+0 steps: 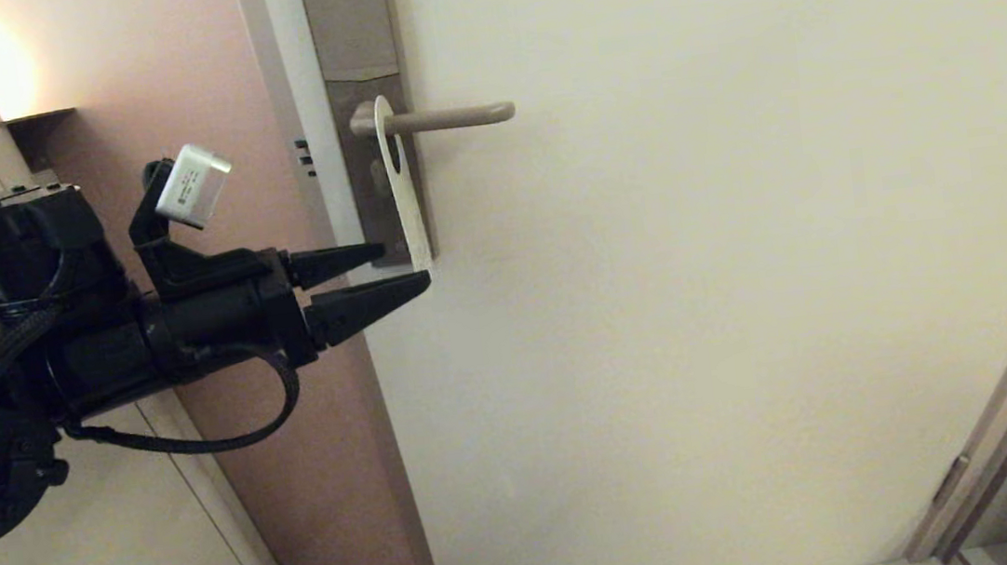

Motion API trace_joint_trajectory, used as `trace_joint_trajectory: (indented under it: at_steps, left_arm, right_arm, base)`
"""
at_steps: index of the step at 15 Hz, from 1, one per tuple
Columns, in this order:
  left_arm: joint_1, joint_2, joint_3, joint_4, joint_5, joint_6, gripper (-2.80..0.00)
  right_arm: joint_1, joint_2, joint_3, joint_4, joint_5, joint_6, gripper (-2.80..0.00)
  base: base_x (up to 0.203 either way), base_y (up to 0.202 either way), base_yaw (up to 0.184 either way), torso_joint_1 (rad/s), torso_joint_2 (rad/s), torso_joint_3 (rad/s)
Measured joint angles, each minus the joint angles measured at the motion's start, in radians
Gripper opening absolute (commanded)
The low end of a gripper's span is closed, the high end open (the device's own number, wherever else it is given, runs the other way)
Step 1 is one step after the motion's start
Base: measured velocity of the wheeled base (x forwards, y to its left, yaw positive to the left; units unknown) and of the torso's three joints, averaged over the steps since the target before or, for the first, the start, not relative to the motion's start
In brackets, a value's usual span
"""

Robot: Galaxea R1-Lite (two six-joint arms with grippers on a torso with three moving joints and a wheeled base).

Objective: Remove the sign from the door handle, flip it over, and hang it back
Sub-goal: Take down the sign

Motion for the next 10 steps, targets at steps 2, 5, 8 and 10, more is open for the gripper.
trace_joint_trajectory:
  at_steps: [2, 5, 8, 10]
  left_arm:
    - [-0.004, -0.021, 0.003, 0.016, 0.049, 0.004, 0.0]
    - [-0.009, -0.04, -0.001, 0.033, 0.116, 0.01, 0.0]
    - [-0.009, -0.048, -0.008, 0.063, 0.161, 0.062, 0.0]
    - [-0.009, -0.047, -0.01, 0.067, 0.183, 0.078, 0.0]
  right_arm:
    - [0.0, 0.0, 0.0, 0.0, 0.0, -0.001, -2.8]
    - [0.0, 0.0, 0.0, 0.0, 0.0, 0.0, -2.8]
    - [0.0, 0.0, 0.0, 0.0, 0.001, -0.001, -2.8]
    - [0.0, 0.0, 0.0, 0.0, 0.0, 0.0, -2.8]
  base:
    - [0.0, 0.0, 0.0, 0.0, 0.0, 0.0]
    - [0.0, 0.0, 0.0, 0.0, 0.0, 0.0]
    - [0.0, 0.0, 0.0, 0.0, 0.0, 0.0]
    - [0.0, 0.0, 0.0, 0.0, 0.0, 0.0]
